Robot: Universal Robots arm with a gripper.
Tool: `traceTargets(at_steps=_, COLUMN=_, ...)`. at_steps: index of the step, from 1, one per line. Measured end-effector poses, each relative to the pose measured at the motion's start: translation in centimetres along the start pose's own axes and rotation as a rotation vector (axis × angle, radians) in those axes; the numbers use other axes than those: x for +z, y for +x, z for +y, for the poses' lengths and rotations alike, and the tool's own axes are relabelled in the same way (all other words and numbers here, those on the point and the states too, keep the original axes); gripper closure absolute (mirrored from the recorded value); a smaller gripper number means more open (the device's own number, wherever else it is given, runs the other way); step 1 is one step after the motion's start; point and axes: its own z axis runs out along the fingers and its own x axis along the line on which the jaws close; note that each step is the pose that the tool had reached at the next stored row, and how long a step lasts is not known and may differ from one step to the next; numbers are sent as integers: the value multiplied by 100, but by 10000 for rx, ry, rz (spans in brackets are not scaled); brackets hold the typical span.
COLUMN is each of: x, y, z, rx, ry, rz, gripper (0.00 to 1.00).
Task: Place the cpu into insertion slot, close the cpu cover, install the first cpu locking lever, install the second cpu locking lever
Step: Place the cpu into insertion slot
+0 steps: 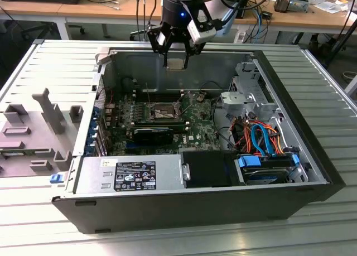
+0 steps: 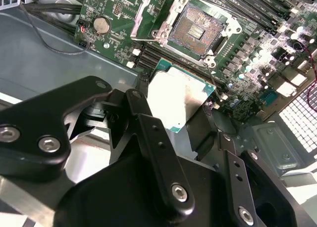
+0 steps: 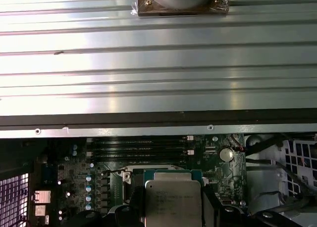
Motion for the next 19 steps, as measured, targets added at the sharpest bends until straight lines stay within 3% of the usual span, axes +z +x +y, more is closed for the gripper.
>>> traceTargets(at_steps=19, x=34, y=-1, z=-33, rx=0, ry=-1, rz=0, gripper=45)
